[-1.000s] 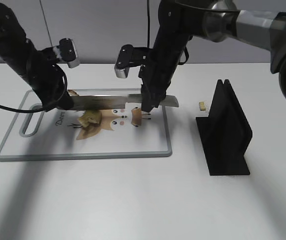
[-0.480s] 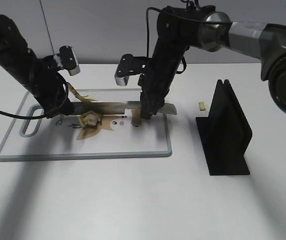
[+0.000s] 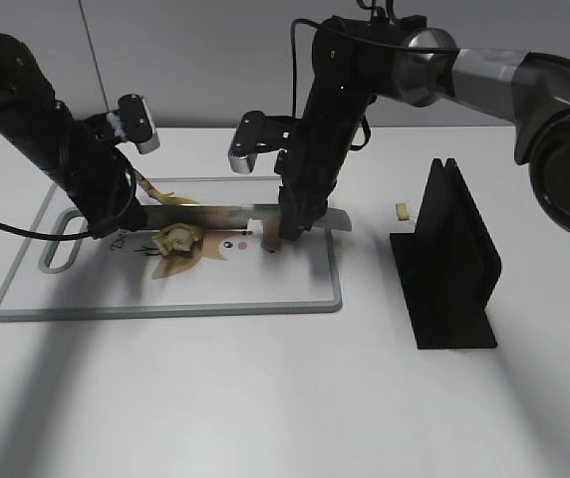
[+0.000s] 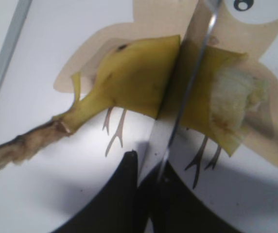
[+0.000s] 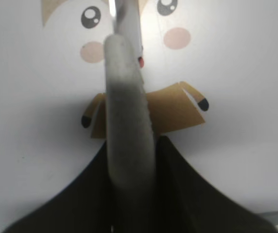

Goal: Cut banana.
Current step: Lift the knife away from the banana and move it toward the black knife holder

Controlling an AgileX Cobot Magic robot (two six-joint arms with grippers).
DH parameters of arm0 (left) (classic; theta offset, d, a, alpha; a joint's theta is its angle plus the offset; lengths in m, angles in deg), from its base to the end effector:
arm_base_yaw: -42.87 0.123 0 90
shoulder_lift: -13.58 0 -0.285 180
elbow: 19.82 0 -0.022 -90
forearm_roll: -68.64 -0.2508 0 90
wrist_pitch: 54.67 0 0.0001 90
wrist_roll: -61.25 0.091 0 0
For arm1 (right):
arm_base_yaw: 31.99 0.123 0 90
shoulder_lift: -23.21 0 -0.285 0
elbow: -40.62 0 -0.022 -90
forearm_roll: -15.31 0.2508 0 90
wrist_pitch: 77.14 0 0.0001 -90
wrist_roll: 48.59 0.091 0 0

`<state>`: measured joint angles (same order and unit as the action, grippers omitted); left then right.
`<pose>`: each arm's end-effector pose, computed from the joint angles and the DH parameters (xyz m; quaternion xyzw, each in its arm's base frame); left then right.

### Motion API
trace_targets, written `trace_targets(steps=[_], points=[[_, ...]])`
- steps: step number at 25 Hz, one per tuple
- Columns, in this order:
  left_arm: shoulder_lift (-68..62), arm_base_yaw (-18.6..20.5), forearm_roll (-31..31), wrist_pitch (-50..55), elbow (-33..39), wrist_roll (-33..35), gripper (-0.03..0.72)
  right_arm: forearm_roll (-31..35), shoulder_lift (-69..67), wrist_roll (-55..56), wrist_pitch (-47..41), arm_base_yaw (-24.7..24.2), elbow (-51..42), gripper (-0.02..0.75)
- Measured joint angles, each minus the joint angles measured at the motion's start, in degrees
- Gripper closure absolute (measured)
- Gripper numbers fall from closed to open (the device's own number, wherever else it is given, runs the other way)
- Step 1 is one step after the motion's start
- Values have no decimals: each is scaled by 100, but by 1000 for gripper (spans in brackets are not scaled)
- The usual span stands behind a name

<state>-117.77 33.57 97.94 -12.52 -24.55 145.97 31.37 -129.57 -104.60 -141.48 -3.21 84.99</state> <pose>0.4146 -0.0982 0.1220 0.5884 0.7809 -0.0902 0.1894 0.4367 0.2658 0.1078 -0.6276 0.7651 0.1111 0.0913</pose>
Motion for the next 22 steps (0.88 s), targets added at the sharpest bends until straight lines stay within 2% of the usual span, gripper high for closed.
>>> trace_targets(steps=[11, 22], points=[[170, -41, -111, 22, 52, 1, 644, 48, -23, 18, -124, 0, 18, 547], [789, -31, -252, 722, 229, -170, 653, 183, 506, 12, -468, 49, -153, 545]])
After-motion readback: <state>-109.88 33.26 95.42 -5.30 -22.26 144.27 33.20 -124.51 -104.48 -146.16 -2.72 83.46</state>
